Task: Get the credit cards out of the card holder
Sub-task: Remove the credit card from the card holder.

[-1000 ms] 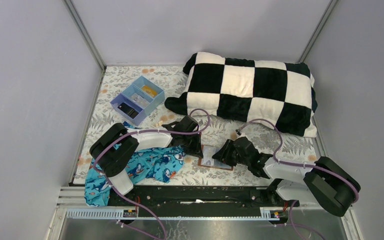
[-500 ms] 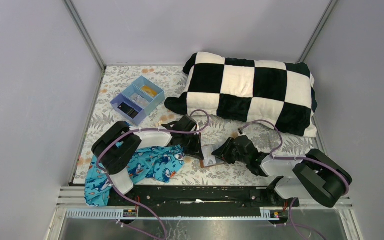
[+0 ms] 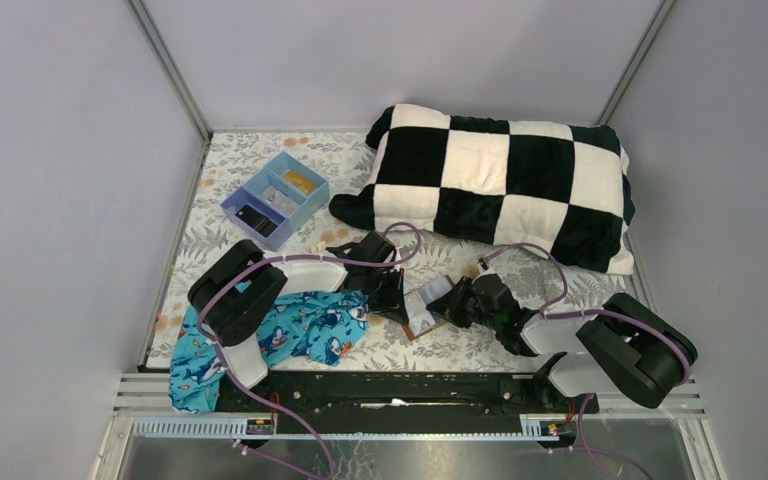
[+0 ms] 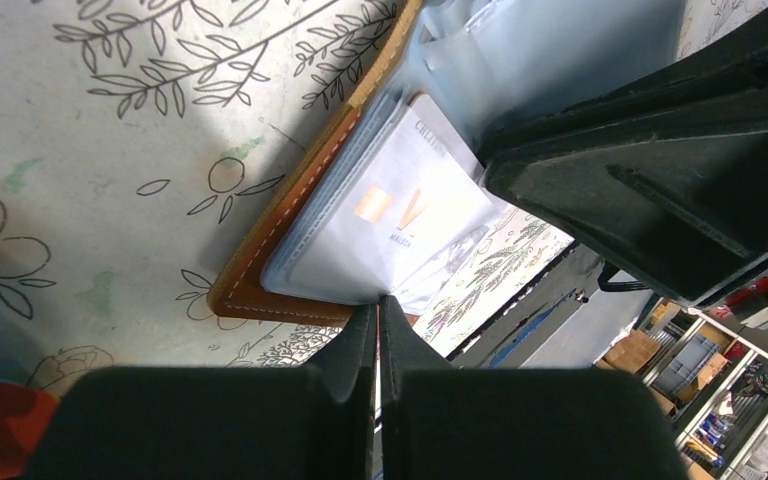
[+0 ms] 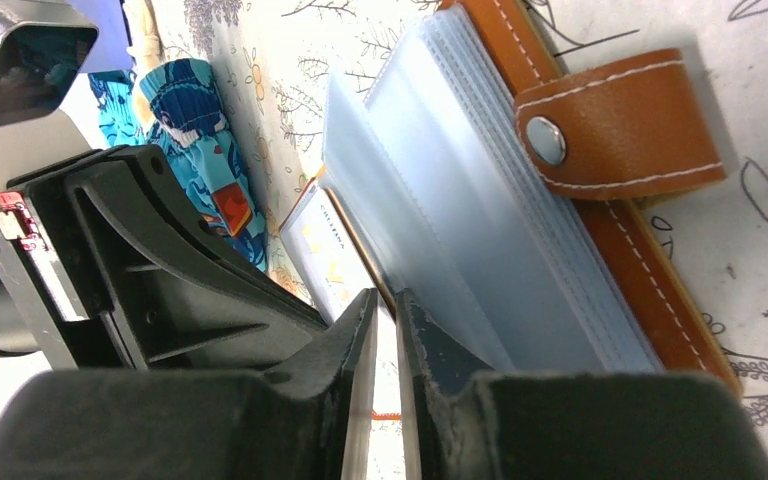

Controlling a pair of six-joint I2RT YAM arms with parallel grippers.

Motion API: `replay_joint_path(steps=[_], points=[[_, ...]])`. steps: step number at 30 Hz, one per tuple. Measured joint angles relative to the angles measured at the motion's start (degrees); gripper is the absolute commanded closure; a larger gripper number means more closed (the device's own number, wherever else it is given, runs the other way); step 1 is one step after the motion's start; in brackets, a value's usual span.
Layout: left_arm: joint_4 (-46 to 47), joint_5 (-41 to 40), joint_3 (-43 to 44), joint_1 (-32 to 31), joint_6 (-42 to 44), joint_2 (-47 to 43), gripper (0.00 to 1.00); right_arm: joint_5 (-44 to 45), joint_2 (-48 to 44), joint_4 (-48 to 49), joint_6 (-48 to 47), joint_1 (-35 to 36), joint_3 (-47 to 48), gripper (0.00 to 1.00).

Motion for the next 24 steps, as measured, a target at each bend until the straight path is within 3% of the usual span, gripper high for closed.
replay_joint_path(steps=[14, 24], points=[[-6.93, -3.32, 4.31, -0.87, 5.95, 0.55, 1.00, -5.31, -6.60, -6.62, -2.54, 0.07, -1.64, 0.88], [-7.89, -9.29, 5.01, -1.42, 7.34, -1.79, 0.70, -6.27, -10.49, -12.52, -3.10, 0.90, -1.49, 0.78]])
